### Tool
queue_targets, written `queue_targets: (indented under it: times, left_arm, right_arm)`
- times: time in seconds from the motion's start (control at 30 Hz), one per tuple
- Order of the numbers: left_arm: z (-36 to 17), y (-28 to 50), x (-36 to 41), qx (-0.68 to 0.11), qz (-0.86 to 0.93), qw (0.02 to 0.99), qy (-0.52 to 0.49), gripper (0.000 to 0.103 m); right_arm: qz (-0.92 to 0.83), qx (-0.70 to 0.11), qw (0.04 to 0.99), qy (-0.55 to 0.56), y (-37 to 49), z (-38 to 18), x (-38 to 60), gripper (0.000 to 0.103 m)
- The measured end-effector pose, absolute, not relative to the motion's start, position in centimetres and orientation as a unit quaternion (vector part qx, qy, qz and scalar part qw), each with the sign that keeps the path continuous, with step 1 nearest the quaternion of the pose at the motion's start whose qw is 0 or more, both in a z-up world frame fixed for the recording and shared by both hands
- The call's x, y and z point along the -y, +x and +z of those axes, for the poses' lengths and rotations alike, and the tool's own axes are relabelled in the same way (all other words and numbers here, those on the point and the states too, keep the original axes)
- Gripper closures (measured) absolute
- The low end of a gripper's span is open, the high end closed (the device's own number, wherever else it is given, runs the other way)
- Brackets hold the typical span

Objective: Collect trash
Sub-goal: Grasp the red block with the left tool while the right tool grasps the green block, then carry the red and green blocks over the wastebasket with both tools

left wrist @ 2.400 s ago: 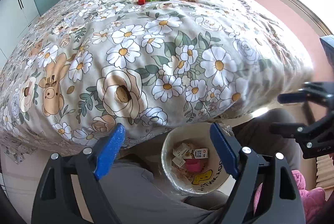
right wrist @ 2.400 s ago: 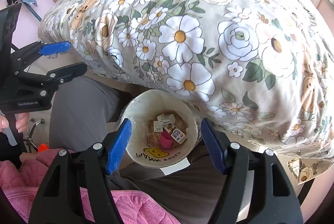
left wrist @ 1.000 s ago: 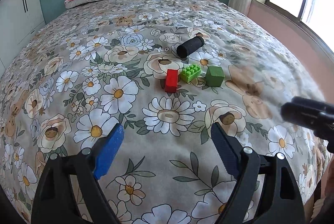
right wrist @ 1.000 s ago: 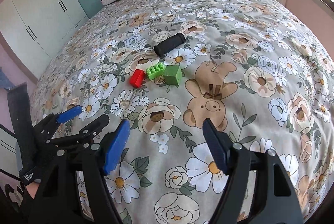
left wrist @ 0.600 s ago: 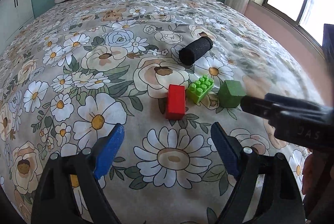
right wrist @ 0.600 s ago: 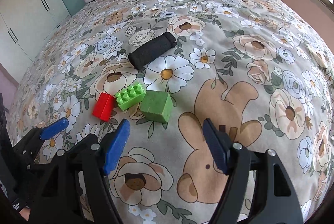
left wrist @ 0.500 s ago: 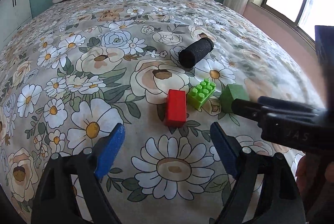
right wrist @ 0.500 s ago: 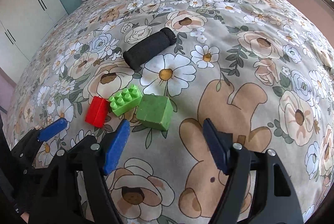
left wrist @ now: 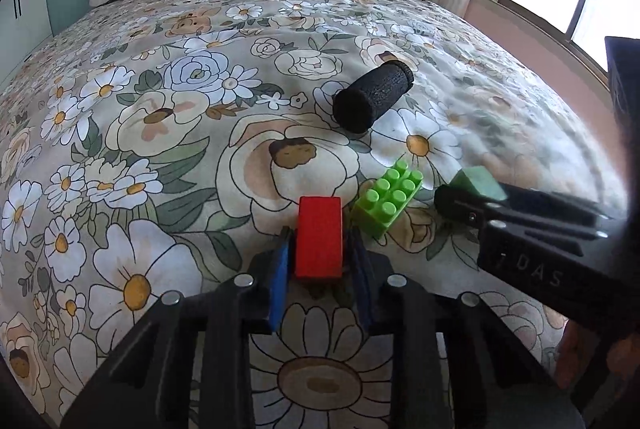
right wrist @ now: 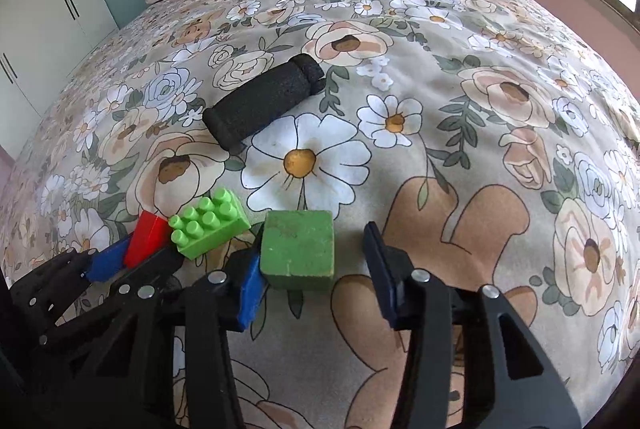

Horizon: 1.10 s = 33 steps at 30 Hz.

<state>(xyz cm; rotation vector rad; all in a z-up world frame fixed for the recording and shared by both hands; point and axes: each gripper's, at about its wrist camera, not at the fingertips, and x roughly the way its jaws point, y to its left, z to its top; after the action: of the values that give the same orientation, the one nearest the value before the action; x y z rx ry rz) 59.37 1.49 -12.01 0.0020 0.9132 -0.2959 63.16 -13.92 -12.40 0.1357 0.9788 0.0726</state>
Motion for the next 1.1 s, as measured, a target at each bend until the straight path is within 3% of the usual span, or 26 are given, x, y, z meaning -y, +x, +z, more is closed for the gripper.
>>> queue_targets:
  times: [0.03, 0.5, 1.1]
  left_arm:
    - [-12.0, 59.4, -1.5, -0.440, -0.141, 0.887, -0.002, 0.081]
    - [-9.9, 57.4, -2.7, -0.440, -0.130, 0.888, -0.033, 0.081]
    - [2.0, 49.7, -2.5, -0.368, -0.098, 0.924, -0.015, 0.081]
  right_arm:
    - [0.039, -0.469, 0.880, 0.064, 63.1, -12.4, 13.9, 0.072]
    - [0.053, -0.458, 0.886, 0.059, 60.6, -9.9, 15.1, 0.072]
    - [0.052, -0.380, 0.923, 0.024, 52.1, 2.1, 17.0, 0.072]
